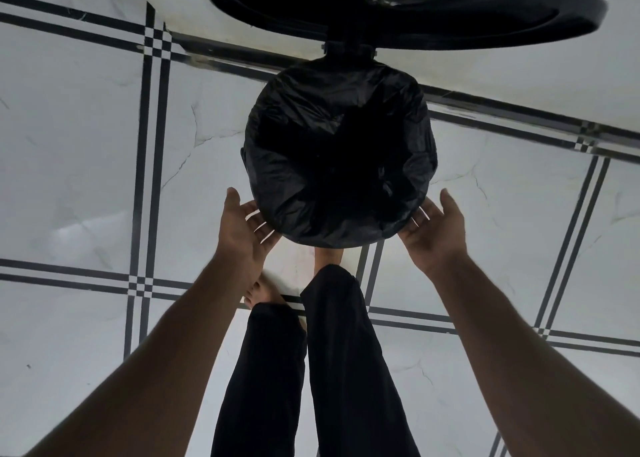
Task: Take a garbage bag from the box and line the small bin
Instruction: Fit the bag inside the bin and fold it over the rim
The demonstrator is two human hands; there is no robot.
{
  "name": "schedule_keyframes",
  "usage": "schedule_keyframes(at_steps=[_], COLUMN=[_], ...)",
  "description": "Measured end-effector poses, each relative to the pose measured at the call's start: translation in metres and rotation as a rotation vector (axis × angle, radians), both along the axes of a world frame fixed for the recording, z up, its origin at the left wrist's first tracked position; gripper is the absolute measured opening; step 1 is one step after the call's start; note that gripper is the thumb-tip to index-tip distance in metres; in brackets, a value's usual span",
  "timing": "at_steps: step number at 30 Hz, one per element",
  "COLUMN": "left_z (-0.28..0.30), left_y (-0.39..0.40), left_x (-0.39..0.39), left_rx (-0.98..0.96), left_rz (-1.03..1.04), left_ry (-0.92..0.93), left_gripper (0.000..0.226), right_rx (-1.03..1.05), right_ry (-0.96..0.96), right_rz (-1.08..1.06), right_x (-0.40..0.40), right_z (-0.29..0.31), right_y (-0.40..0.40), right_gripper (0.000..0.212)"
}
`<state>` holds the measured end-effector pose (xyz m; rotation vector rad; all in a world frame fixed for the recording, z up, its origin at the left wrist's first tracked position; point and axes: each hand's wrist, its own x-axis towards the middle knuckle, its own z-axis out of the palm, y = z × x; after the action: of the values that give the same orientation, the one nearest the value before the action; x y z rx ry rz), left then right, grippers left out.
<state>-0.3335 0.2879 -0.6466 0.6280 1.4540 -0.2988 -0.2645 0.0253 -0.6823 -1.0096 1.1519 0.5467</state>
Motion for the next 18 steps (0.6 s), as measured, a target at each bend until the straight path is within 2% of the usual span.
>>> schedule_keyframes(at_steps=[5, 8, 12, 16, 18], left_z=[-0.001, -0.001, -0.002, -0.001, -0.001], left_y=[0.003, 0.001, 0.002, 0.001, 0.001], left_x=[0.000, 0.002, 0.007, 0.011, 0.012], left_rx=[-0.002, 0.069, 0.155, 0.169, 0.188], left_rz=[-0.070, -0.106, -0.037, 0.031, 0.031], left_ry=[-0.018, -0.039, -0.009, -0.021, -0.023], left_gripper=[0.054, 0.046, 0.053, 0.056, 0.054], right_rx=[0.047, -0.007, -0.086, -0.077, -0.046], right_ry=[-0.019, -0.014, -0.016, -0.050, -0.081], right_rz=[0.045, 0.076, 0.017, -0.048, -0.054], right_x=[0.005, 0.013, 0.018, 0.015, 0.016], right_z=[0.007, 0.011, 0.014, 0.017, 0.018], right_y=[-0.008, -0.006, -0.003, -0.009, -0.012], right_gripper=[0.063, 0.060, 0.050, 0.079, 0.086])
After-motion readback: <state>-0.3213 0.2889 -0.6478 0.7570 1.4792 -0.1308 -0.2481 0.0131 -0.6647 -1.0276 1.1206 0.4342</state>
